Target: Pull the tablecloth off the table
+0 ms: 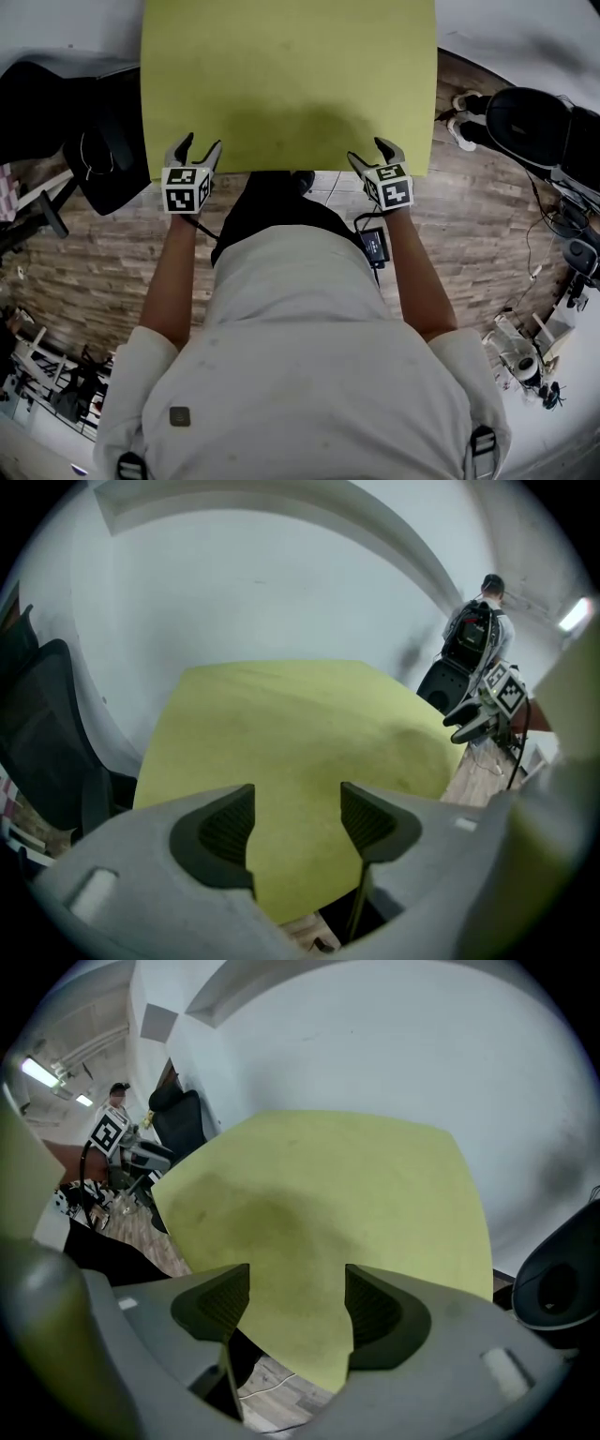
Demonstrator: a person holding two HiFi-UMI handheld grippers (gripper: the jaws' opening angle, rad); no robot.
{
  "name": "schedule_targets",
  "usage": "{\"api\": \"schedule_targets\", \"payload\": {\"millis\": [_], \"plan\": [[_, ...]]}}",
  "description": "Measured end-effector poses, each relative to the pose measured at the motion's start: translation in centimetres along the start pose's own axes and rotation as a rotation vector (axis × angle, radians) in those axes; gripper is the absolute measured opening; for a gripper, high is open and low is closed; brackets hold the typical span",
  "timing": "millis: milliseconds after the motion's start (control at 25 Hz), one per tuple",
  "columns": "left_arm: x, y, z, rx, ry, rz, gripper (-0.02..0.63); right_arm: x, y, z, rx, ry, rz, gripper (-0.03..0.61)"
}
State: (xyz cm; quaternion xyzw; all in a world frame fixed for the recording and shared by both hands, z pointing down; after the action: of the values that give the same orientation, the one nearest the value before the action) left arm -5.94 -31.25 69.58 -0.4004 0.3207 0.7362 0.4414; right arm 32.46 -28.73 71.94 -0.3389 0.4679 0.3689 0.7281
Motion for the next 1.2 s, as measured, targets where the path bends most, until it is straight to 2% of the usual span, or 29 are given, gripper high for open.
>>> {"api": "schedule_targets", "payload": {"millis": [160,640,840,960,1200], "plan": [[-1.8,0.7,1.0,-0.021,0.051,-0.028,0.337,-1.9,0.0,0.8,0.008,0.056,0.021,0.362],[-4.6,0.9,4.1,0.006,0.222,-0.048,0.356,-3.6,0.0,1.2,0.028,0.115,0.079,0.376],[-4.8,0.9,4.1,0.012,0.238,-0.051,0.365,-3.8,0.0,1.1,0.047,0.106,0.082,0.368],[-4.9,0.8,3.9,0.008,0.239,-0.049,0.343,-3.7,0.1,0.8,0.043,0.118,0.079,0.327],[-5.3,0.0,2.9,-0.003,0.218,-0.036,0.213,-3.9,0.5,-0.5,0.06,0.104,0.047,0.163]]}}
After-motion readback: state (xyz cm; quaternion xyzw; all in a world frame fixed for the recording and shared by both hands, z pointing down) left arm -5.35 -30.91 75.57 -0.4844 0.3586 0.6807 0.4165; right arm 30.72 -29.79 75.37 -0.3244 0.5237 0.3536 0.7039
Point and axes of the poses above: the fingertips, and each gripper's own axes: x backward along the fingers, y to its left, z out of its underside, the point moved 4 cm from there along x, backward along the fingers, and after that the axes turned 7 degrees about y, right-handed, at the moved point
